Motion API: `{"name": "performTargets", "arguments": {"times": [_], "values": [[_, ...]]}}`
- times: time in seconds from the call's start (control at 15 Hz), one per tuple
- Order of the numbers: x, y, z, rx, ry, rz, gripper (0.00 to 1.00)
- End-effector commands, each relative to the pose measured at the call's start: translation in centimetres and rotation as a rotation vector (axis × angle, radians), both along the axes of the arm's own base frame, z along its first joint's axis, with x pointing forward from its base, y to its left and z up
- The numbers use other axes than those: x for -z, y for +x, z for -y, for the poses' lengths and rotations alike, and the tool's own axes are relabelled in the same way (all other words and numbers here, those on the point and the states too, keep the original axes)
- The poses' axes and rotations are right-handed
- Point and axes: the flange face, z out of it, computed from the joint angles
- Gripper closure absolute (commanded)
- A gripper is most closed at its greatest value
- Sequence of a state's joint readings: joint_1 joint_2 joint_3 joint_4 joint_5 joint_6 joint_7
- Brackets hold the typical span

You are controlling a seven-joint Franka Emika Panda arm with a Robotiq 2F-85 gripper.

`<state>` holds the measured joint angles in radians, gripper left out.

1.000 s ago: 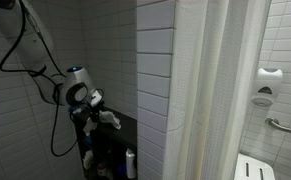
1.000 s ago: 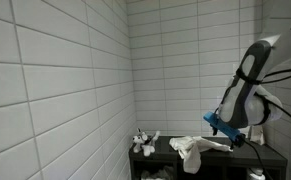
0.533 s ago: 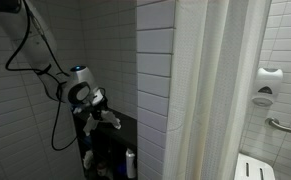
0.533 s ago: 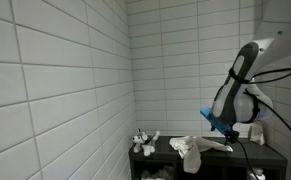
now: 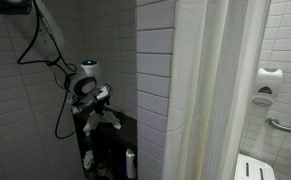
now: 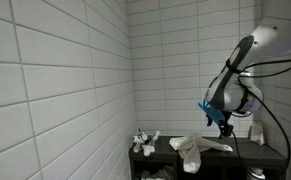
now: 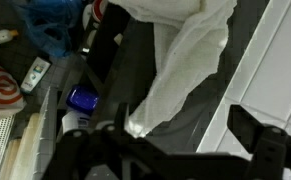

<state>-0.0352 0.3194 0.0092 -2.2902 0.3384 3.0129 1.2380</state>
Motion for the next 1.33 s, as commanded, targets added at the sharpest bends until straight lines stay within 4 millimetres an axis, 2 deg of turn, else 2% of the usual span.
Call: {"name": "performTargets", "arguments": {"times": [0.0, 0.33, 0.6, 0.87, 1.2, 1.27], "values": [[0.0, 2.8, 1.2, -0.009, 0.089, -0.050, 0.00], [0.7, 4.7, 2.7, 0.019, 0.159, -0.119, 0.00], [1.1, 5.3, 2.6, 0.017, 0.166, -0.131, 0.00], [0.6, 5.1, 2.7, 0.012, 0.174, -0.118, 0.00], [0.5, 4.5, 4.7, 0.003, 0.206, -0.118, 0.00], [1.1, 4.8, 3.8, 0.024, 0.184, -0.112, 0.00]]}}
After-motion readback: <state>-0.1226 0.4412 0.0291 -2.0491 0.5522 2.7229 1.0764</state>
